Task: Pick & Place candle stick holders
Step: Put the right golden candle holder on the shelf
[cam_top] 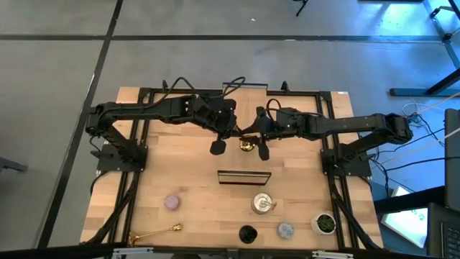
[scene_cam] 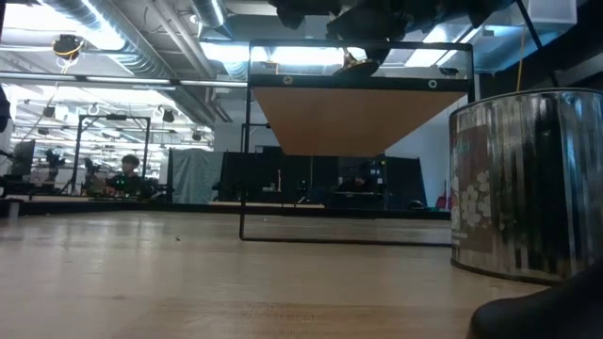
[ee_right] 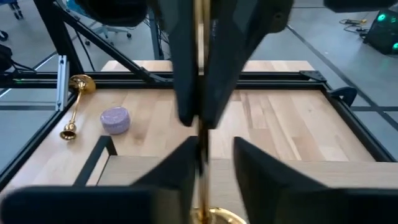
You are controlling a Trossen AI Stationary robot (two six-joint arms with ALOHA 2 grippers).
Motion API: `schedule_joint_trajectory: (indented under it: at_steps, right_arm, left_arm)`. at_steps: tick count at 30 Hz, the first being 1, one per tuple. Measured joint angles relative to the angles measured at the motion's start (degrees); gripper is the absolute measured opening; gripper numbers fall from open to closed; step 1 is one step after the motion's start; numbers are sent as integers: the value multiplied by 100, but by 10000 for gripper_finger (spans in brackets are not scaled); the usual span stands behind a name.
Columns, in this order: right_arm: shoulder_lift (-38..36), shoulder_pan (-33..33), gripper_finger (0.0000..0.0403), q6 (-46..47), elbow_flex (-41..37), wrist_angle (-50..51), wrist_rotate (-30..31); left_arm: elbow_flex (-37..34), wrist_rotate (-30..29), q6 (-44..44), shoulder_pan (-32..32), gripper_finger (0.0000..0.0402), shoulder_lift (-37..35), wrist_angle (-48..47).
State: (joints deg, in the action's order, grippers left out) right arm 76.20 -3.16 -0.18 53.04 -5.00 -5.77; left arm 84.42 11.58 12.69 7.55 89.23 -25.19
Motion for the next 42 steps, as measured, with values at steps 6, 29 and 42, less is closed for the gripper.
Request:
schedule_joint_trajectory:
  at_steps: [6, 29, 42]
  right_arm:
    - [-2, 2, 16, 81, 0, 27, -8]
    - [-153, -122, 15, 97, -7, 8, 1313]
    - [-1585, -616, 15, -71, -1447, -1899, 144]
  left_arm:
    - [-4, -26, -150, 4, 26, -6, -8]
    - [-9, -297, -315, -186, 122, -334, -800]
    - [-1031, -265, -414, -282, 116, -787, 198]
